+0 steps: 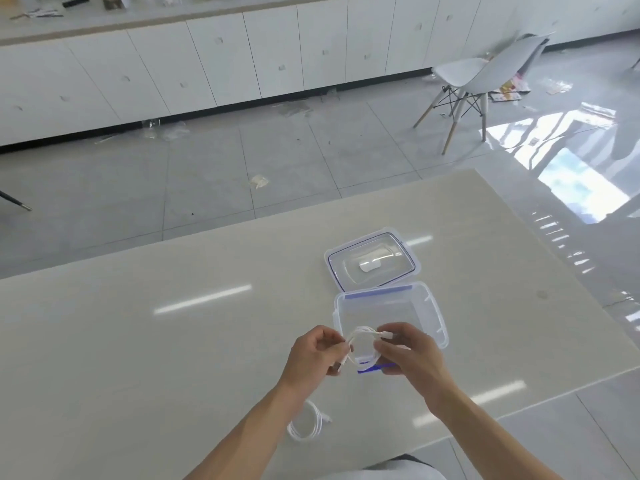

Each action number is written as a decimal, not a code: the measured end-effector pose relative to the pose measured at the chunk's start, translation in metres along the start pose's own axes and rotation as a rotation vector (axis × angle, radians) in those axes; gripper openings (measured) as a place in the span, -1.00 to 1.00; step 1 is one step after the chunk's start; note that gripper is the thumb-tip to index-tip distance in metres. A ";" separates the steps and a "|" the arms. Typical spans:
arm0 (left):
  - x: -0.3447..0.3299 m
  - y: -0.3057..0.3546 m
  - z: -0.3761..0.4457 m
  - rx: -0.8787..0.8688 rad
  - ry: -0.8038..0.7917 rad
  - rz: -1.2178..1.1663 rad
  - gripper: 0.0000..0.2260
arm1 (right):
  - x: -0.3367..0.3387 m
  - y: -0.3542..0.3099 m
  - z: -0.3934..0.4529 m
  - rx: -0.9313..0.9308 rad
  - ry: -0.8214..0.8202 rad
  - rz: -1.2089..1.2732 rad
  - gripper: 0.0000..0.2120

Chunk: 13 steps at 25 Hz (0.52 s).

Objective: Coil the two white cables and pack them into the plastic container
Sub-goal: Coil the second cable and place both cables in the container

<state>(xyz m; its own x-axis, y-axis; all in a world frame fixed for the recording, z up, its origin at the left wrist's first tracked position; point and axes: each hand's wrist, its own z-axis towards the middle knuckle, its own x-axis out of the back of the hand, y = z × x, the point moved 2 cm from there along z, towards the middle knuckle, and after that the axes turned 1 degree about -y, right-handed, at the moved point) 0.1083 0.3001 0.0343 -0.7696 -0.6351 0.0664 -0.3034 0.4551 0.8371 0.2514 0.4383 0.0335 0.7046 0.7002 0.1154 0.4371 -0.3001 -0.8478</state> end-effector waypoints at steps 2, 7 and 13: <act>-0.020 0.004 0.013 0.006 0.067 0.056 -0.93 | 0.016 -0.002 0.016 0.008 0.011 -0.055 -0.84; -0.044 0.014 0.044 0.055 0.192 0.232 -0.89 | 0.028 -0.008 0.062 -0.001 -0.019 -0.263 -0.83; -0.065 0.014 0.076 0.206 0.230 0.306 -0.89 | 0.025 -0.004 0.104 -0.039 -0.032 -0.454 -0.88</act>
<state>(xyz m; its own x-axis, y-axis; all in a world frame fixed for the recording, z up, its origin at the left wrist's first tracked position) 0.1116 0.3955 0.0005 -0.7032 -0.5636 0.4335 -0.2044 0.7442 0.6359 0.2094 0.5239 -0.0143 0.4195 0.7860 0.4542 0.7188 0.0179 -0.6950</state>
